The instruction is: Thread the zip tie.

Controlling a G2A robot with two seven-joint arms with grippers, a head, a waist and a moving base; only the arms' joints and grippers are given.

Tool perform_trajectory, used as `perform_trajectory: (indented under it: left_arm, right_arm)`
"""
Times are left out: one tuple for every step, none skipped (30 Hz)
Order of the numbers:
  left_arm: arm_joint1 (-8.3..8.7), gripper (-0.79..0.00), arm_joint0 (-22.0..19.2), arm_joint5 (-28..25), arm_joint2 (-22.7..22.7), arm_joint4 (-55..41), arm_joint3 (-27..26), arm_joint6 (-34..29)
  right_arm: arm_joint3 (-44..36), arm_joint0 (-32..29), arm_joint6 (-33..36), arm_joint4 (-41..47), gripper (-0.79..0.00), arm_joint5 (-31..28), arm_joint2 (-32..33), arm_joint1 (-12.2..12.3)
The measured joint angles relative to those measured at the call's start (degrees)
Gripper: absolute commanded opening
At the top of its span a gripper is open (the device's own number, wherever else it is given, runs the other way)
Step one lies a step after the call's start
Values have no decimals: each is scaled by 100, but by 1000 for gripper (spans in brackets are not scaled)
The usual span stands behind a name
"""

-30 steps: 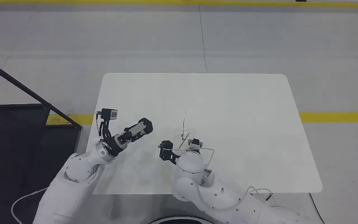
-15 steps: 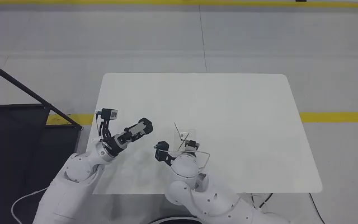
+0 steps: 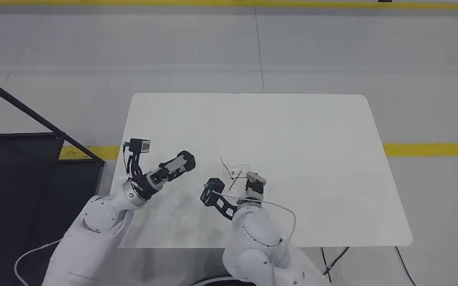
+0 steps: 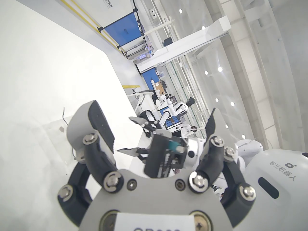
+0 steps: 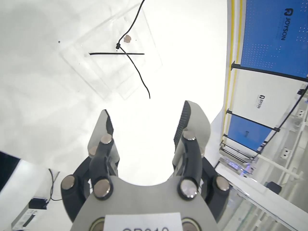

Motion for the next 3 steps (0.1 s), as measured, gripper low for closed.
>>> perform_trajectory:
  left_arm:
    - [0, 0, 0, 0, 0, 0, 0, 0]
    - [0, 0, 0, 0, 0, 0, 0, 0]
    - [0, 0, 0, 0, 0, 0, 0, 0]
  right_arm:
    - [-284, -137, -73, 44, 0, -64, 131, 40]
    - [-664, -338, -234, 98, 0, -112, 342, 92]
    - [-937, -505, -421, 120, 0, -75, 524, 130]
